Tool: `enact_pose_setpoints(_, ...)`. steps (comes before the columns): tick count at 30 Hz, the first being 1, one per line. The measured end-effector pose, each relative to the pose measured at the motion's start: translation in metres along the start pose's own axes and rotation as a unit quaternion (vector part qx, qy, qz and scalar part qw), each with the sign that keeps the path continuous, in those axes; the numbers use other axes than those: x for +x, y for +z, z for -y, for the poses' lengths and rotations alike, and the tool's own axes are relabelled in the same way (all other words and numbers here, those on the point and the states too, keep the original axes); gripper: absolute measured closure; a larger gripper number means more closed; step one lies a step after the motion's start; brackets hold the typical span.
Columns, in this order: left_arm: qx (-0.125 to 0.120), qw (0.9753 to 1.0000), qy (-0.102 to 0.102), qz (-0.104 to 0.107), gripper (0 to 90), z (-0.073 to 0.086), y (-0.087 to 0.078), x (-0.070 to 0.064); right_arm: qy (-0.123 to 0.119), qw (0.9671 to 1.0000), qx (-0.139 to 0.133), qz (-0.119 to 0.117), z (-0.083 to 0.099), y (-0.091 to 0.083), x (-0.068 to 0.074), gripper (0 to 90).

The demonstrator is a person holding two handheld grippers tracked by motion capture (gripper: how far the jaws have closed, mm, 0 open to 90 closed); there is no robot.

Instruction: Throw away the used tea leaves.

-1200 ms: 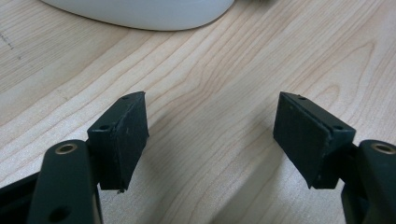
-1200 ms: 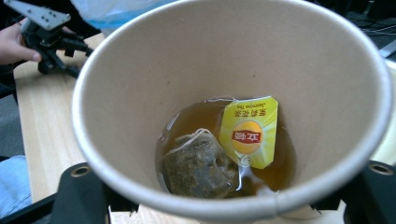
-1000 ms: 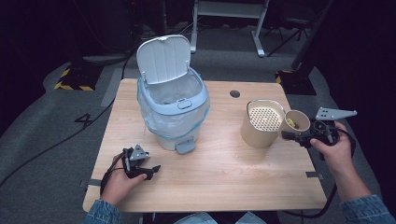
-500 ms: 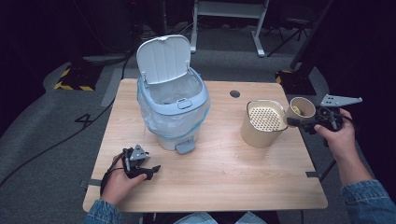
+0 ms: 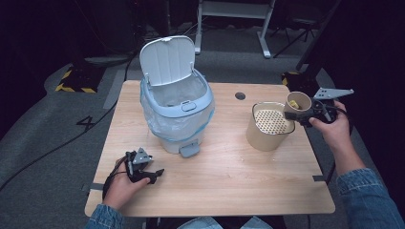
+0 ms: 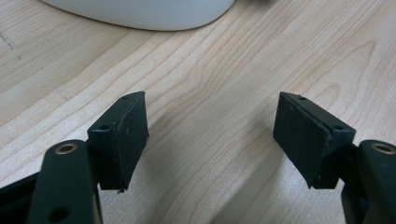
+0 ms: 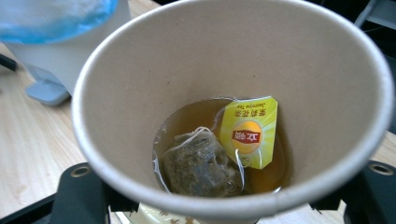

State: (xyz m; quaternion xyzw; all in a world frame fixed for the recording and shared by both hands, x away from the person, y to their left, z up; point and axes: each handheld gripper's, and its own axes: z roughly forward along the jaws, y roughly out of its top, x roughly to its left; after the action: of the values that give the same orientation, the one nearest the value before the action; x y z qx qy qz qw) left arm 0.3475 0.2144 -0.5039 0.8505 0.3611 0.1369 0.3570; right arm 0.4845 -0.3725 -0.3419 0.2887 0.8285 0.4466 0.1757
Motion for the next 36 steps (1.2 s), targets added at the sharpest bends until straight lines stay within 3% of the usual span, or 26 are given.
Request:
enact_pose_setpoints(7, 0.000, 1.0000, 0.002, -0.002, 26.7, 0.000, 0.000, 0.000, 0.001, 0.9999, 0.009, -0.013, 0.001, 0.018, -0.003, 29.4)
enact_pose_setpoints(11, 0.000, 1.0000, 0.000, 0.000, 26.7, 0.000, 0.000, 0.000, -0.010, 0.9998, 0.015, 0.001, 0.002, 0.024, -0.004, 29.4)
enact_pose_setpoints(15, 0.001, 1.0000, 0.003, -0.003, 26.7, 0.000, 0.000, 0.000, -0.053, 0.9972, 0.032, 0.043, -0.003, 0.026, -0.004, 29.5)
enact_pose_setpoints(19, 0.001, 1.0000, 0.004, -0.002, 26.7, 0.000, 0.000, 0.000, -0.066, 0.9957, 0.039, 0.052, -0.005, 0.027, -0.004, 29.5)
enact_pose_setpoints(23, 0.001, 1.0000, 0.003, -0.003, 26.7, 0.000, 0.000, 0.000, -0.111, 0.9887, 0.065, 0.076, -0.009, 0.028, -0.003, 29.9)
enact_pose_setpoints(24, 0.001, 1.0000, 0.003, -0.002, 26.7, 0.000, 0.000, 0.000, -0.125, 0.9860, 0.071, 0.083, -0.011, 0.027, -0.002, 30.0)
enact_pose_setpoints(26, 0.001, 1.0000, 0.003, -0.002, 26.7, 0.000, 0.000, 0.000, -0.168, 0.9768, 0.086, 0.102, -0.013, 0.027, 0.001, 30.1)
enact_pose_setpoints(27, 0.001, 1.0000, 0.003, -0.002, 26.8, 0.000, 0.000, 0.000, -0.168, 0.9768, 0.086, 0.102, -0.013, 0.027, 0.001, 30.1)
enact_pose_setpoints(28, 0.001, 1.0000, 0.003, -0.002, 26.7, 0.000, 0.000, 0.000, -0.199, 0.9688, 0.094, 0.114, -0.015, 0.027, 0.004, 30.3)
enact_pose_setpoints(32, 0.001, 1.0000, 0.002, -0.003, 26.8, 0.000, 0.000, 0.000, -0.262, 0.9469, 0.122, 0.142, -0.017, 0.029, 0.009, 30.4)
enact_pose_setpoints(34, 0.000, 1.0000, 0.001, -0.001, 26.8, 0.000, 0.000, 0.000, -0.296, 0.9327, 0.137, 0.153, -0.017, 0.031, 0.012, 30.5)
enact_pose_setpoints(35, 0.000, 1.0000, 0.001, -0.001, 26.8, 0.000, 0.000, 0.000, -0.320, 0.9226, 0.146, 0.159, -0.017, 0.032, 0.014, 30.5)
enact_pose_setpoints(36, 0.000, 1.0000, 0.004, -0.002, 26.8, 0.000, 0.000, 0.000, -0.334, 0.9150, 0.154, 0.166, -0.017, 0.032, 0.016, 30.6)
